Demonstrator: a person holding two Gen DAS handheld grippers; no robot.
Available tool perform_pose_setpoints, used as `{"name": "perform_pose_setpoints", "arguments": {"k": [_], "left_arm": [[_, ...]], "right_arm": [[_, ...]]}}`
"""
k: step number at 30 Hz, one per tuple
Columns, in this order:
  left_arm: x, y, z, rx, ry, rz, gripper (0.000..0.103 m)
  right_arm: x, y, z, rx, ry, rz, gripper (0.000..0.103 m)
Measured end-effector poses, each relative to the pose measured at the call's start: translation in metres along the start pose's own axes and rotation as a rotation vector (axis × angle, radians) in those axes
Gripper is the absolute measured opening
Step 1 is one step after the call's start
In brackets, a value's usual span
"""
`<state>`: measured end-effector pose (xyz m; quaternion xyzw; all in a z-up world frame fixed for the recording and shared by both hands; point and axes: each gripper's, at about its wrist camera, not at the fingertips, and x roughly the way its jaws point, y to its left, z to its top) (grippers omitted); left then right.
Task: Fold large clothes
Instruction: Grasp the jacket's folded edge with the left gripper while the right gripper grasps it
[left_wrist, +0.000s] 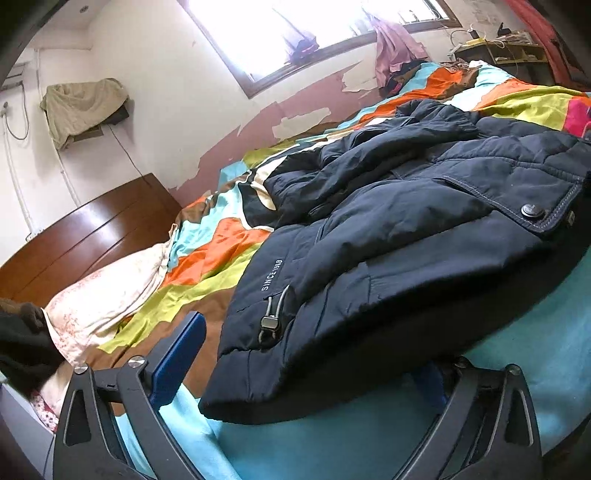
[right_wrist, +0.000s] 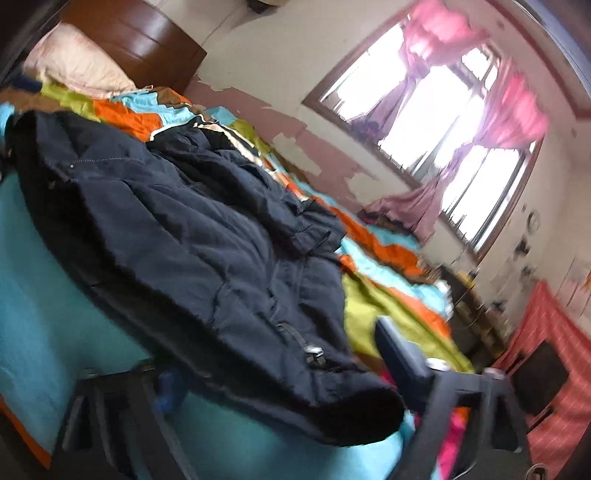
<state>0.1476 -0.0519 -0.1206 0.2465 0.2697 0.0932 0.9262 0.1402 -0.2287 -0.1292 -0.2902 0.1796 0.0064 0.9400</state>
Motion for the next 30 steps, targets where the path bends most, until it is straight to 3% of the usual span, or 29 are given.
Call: {"name": "perform_pose_setpoints", "arguments": {"k": [1,3,5,11,16,21,27,30], "left_arm": [[0.002,-0.001,0.0,0.002,0.007,-0.024,0.088],[0.002,-0.004,-0.001,-0.006,0.022,-0.076,0.064],[0.005,-0.006,0.001,-0.011,0.036,-0.105,0.049],[0.007,-0.002,0.003,-0.038,0.054,-0.113,0.019],[-0.01,-0.001,0.012,-0.056,0.04,-0.086,0.009],[-0.039,0.008,0.018,-0.142,-0.001,-0.113,0.007],[-0.093,0.015,0.02,-0.206,0.004,-0.17,0.007],[-0.133,0.015,0.016,-0.183,-0.013,-0.175,0.007]], "right_arm": [[0.002,0.0,0.0,0.009,0.011,0.022,0.051],[0.002,0.001,0.0,0.022,0.015,0.048,0.045],[0.002,0.0,0.0,0.031,0.017,0.064,0.041],[0.008,-0.007,0.001,0.129,0.063,0.126,0.029],[-0.005,-0.015,0.005,0.186,0.032,0.169,0.012],[-0.031,-0.038,0.012,0.263,-0.039,0.169,0.011],[-0.078,-0.051,0.01,0.218,-0.066,0.178,0.009],[-0.12,-0.062,0.003,0.216,-0.07,0.199,0.009]]}}
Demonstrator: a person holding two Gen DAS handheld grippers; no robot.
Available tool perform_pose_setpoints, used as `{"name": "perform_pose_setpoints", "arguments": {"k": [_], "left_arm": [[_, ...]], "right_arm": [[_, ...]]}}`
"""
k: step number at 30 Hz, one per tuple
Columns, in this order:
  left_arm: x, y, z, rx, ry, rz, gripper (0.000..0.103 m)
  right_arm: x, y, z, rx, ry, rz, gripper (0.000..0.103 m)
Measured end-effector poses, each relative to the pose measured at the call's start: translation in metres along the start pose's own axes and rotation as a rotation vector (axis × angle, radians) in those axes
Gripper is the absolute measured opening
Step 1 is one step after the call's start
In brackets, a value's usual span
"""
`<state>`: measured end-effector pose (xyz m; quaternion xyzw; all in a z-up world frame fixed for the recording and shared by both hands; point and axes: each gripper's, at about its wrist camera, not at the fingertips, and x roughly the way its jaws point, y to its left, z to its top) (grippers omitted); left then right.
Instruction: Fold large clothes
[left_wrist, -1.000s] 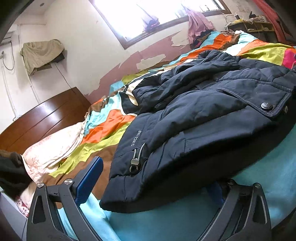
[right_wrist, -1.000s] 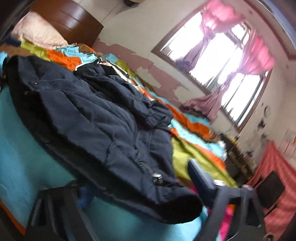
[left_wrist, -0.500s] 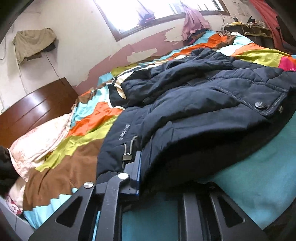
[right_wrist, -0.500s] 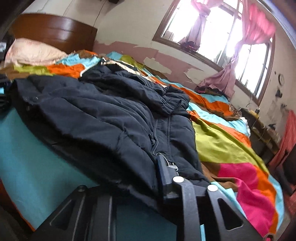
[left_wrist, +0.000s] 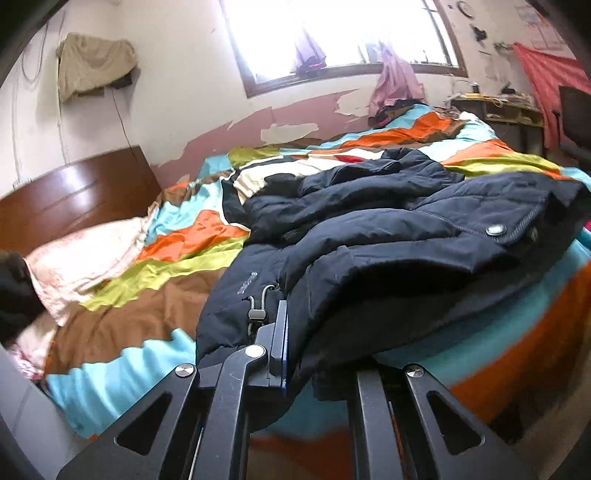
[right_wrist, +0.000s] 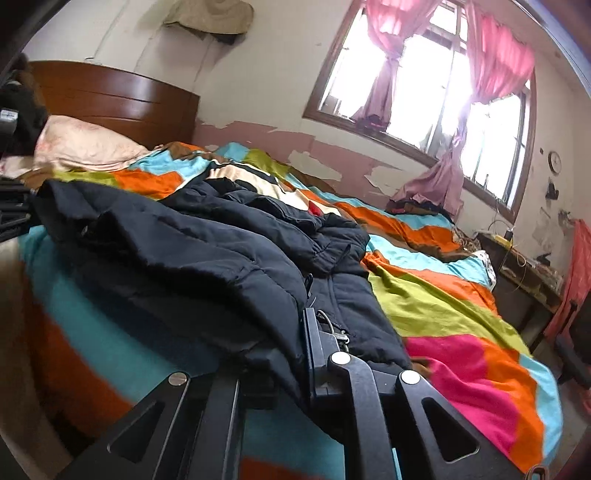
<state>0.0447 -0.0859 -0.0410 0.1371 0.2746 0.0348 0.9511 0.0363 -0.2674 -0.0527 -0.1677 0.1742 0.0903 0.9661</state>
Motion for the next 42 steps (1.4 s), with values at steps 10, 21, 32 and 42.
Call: {"name": "perform_pose_setpoints", "arguments": {"k": [10,21,32,42], "left_arm": [[-0.058,-0.006,-0.003,-0.075,0.018,-0.041,0.007],[-0.037,0.006,0.072,-0.075,-0.171,0.032,0.007],[0.049,0.03,0.127,0.059,-0.17,0.022,0.008],[0.144,0.051,0.187,-0.041,-0.075,-0.018,0.007]], "right_arm": [[-0.069,0.008,0.002,-0.018,-0.003,0.02,0.009],[-0.028,-0.021,0.057,0.042,-0.16,-0.064,0.009],[0.062,-0.051,0.103,0.009,-0.196,-0.09,0.008],[0.149,-0.078,0.142,0.004,-0.101,-0.08,0.008]]}}
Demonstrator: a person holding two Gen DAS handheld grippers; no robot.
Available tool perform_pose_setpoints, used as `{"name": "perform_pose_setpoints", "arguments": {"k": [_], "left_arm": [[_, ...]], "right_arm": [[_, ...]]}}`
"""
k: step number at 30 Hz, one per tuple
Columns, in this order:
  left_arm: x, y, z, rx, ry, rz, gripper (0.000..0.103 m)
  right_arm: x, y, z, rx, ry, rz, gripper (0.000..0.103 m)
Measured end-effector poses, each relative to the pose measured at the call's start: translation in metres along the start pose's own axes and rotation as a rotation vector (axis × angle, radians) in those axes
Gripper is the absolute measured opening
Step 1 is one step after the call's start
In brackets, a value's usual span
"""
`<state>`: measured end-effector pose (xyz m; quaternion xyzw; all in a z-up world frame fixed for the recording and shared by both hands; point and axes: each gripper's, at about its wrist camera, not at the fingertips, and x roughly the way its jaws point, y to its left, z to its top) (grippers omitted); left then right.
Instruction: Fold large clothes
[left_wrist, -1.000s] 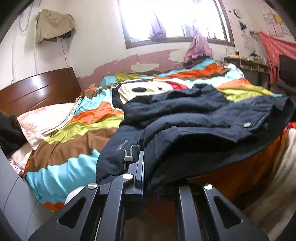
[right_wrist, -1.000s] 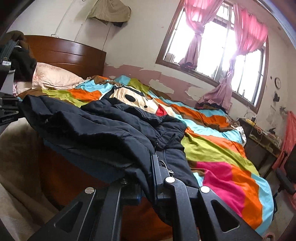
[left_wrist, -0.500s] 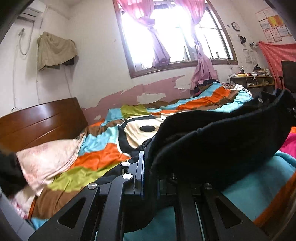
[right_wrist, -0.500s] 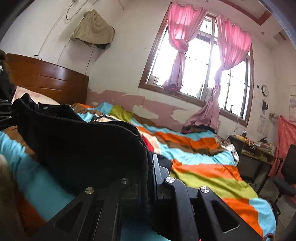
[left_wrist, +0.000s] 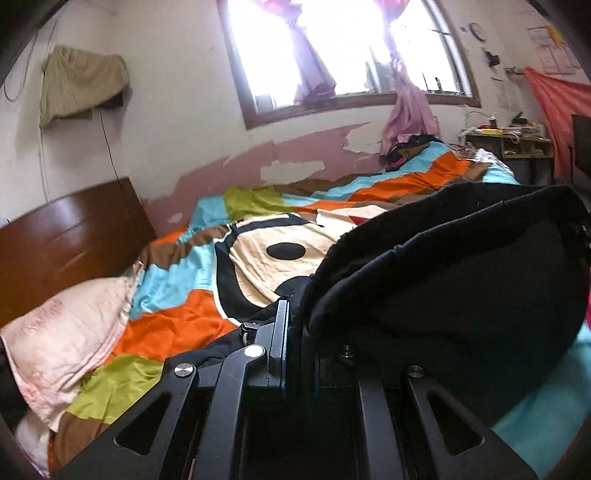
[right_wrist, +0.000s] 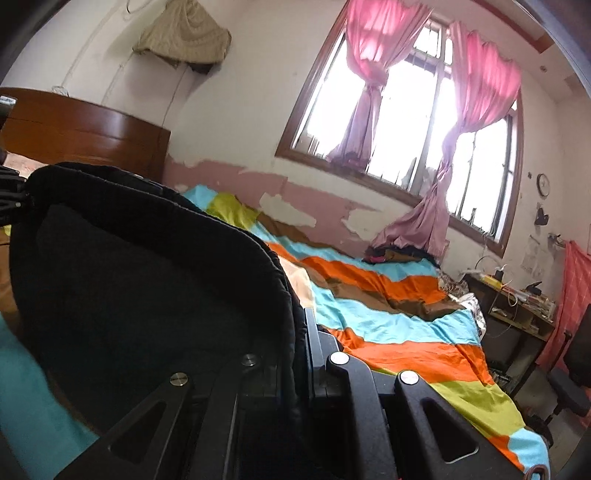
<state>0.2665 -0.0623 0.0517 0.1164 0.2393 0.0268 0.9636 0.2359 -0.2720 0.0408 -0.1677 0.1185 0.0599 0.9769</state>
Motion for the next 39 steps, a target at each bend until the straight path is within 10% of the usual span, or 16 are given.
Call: {"name": "perform_pose_setpoints", "arguments": {"k": [17,23,26,29,32,39], "left_arm": [[0.166,0.006,0.008,-0.106,0.225,-0.034,0.007],[0.168,0.018,0.01,-0.211,0.297,-0.086,0.01],[0.151,0.024,0.017,-0.228,0.266,-0.104,0.013],[0.134,0.035,0.022,-0.29,0.22,-0.111,0.03],[0.109,0.047,0.029,-0.367,0.114,-0.107,0.087],[0.063,0.045,0.036,-0.298,0.021,-0.115,0.093]], "right_arm": [[0.174,0.002,-0.022,0.091,0.259,-0.032,0.009],[0.183,0.01,-0.031,0.07,0.272,-0.061,0.012],[0.179,0.004,-0.029,0.082,0.274,-0.047,0.032],[0.167,0.001,-0.026,0.092,0.251,-0.058,0.067],[0.149,0.001,-0.021,0.106,0.212,-0.04,0.082],[0.087,0.009,-0.007,0.05,0.072,-0.035,0.091]]}}
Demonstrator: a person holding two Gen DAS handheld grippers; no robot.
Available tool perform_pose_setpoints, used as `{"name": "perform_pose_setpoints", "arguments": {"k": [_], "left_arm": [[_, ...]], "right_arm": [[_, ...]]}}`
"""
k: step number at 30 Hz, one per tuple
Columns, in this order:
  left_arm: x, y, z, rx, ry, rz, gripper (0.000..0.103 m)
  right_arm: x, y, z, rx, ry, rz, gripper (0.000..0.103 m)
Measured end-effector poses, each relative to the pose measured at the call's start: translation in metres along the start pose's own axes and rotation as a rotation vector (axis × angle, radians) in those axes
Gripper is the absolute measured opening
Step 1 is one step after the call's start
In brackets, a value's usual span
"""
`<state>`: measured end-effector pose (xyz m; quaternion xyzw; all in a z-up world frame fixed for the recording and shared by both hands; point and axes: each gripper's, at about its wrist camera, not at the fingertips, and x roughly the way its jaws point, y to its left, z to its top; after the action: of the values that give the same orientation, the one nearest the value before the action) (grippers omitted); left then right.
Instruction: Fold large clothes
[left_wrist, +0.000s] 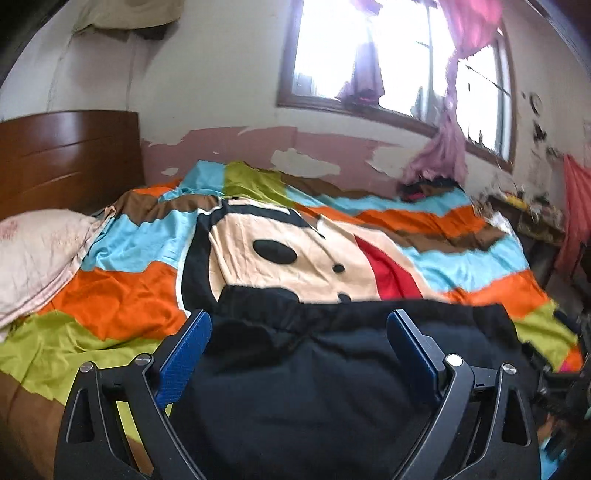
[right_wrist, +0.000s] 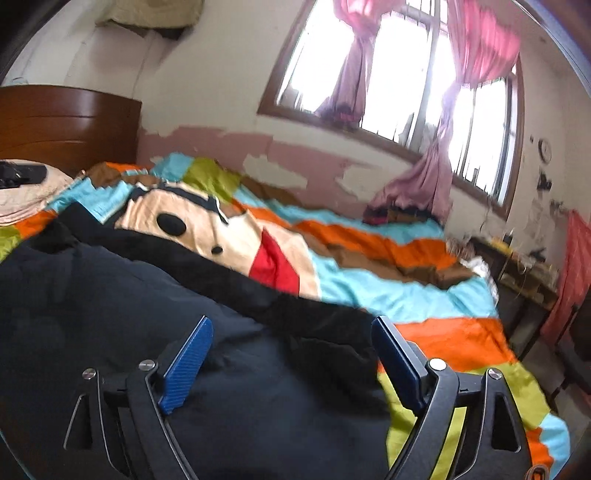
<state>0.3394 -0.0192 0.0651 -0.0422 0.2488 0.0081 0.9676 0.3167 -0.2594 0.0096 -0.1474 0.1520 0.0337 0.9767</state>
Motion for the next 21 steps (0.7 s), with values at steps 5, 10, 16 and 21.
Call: {"name": "perform_pose_setpoints", "arguments": {"k": [5,10,16,21], "left_arm": [[-0.008,-0.017,-0.051,0.045,0.083,-0.036,0.093],[0.003,-0.041,-0.09,0.084,0.145,-0.08,0.093],[0.036,-0.051,-0.091,0.141,0.116,0.003,0.093],[0.069,-0.034,-0.078,0.073,0.09,0.066,0.094]], "right_arm": [[-0.027,0.009,-0.017,-0.029,-0.009,0.064,0.098],[-0.019,0.024,-0.041,-0.025,0.056,0.128,0.098],[0.029,0.039,-0.05,-0.032,0.107,0.144,0.097],[0.078,0.042,-0.031,-0.049,0.101,0.116,0.097]]}}
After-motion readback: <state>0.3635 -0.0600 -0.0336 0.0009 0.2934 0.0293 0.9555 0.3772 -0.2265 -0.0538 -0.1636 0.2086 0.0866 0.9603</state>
